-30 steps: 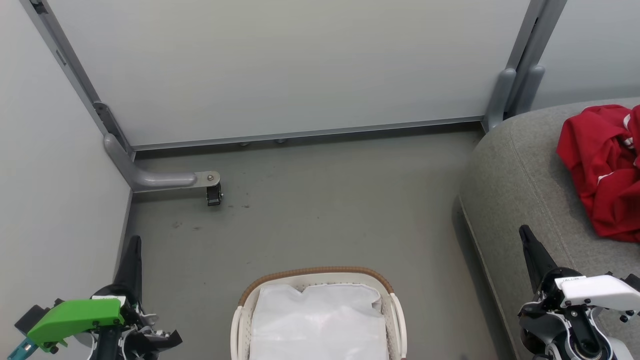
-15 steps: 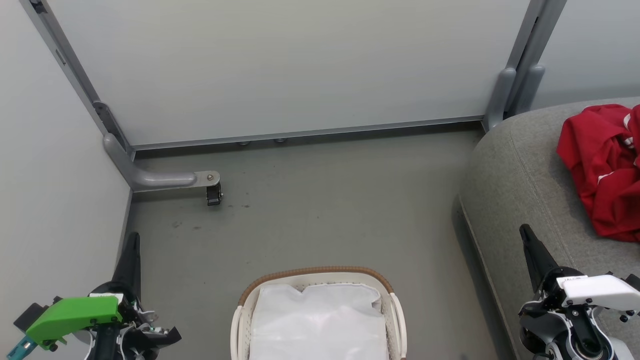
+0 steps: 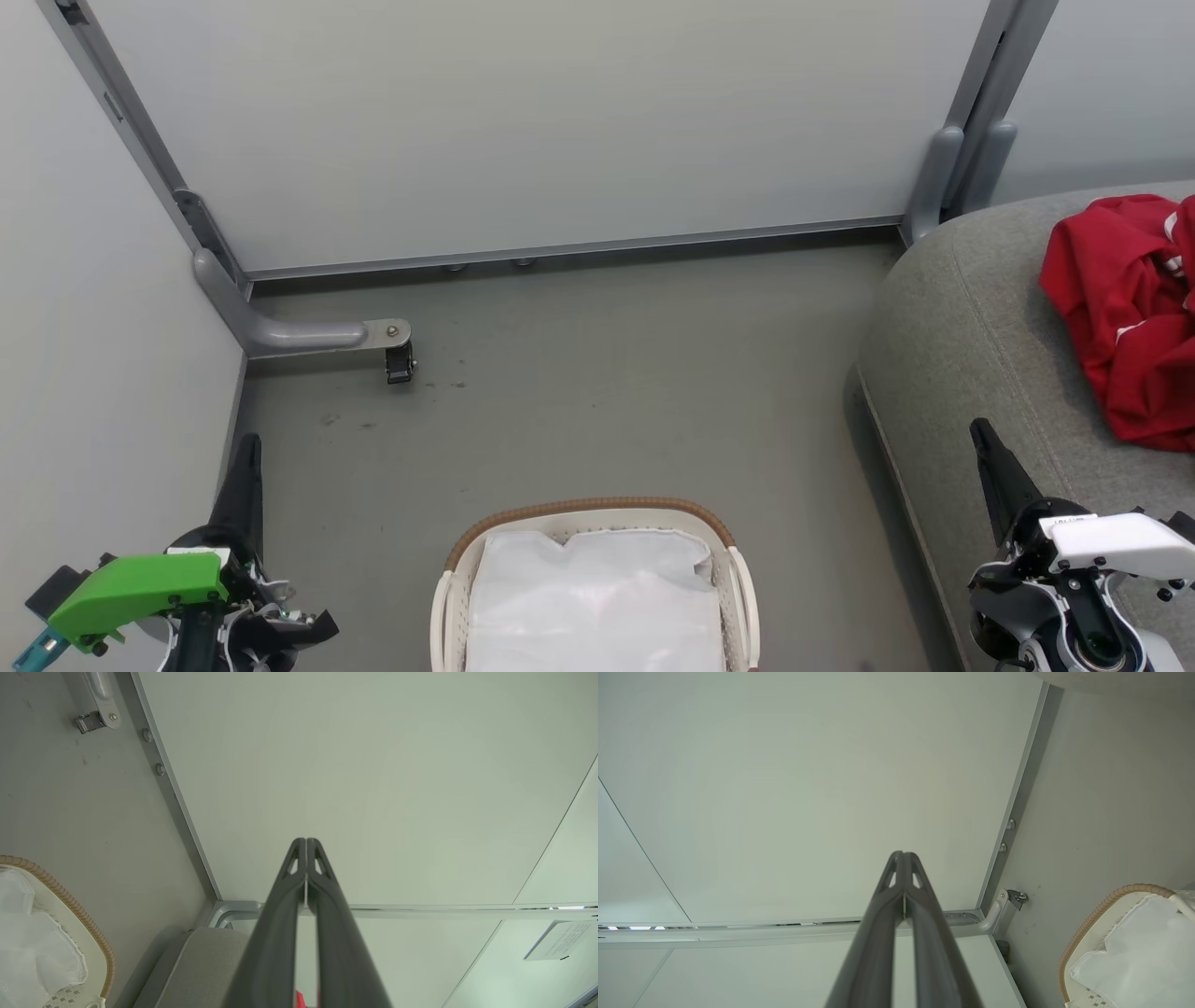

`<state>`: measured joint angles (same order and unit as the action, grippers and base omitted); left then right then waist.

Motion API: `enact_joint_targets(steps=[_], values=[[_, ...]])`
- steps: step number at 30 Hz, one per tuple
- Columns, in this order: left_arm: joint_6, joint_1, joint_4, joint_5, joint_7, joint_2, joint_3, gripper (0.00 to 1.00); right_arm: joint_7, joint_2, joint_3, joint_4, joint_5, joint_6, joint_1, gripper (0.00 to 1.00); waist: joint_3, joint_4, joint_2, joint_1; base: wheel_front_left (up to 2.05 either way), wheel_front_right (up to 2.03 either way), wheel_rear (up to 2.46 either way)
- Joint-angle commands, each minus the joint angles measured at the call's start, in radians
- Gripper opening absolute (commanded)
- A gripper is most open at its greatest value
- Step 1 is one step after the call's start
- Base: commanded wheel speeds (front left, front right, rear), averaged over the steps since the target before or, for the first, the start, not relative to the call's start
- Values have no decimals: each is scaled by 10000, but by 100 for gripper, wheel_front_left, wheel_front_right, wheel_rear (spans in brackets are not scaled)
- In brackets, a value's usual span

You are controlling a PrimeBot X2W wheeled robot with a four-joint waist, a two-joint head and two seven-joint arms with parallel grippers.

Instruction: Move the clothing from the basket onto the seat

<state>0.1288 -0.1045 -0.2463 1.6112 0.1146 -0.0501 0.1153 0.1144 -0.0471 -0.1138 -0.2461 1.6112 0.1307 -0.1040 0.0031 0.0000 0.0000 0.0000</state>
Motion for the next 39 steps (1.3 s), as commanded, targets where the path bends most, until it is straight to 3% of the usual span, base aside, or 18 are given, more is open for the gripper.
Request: enact_joint_targets(steps=[1,39], values=[[59,-103,21,28,31,6,21,0,32,-59,-20,39,34,0,-89,0,0,0,0,0,0,0,0],[59,-102,22,31,28,6,17,0,31,-60,-18,39,35,0,-88,0,0,0,0,0,0,0,0]])
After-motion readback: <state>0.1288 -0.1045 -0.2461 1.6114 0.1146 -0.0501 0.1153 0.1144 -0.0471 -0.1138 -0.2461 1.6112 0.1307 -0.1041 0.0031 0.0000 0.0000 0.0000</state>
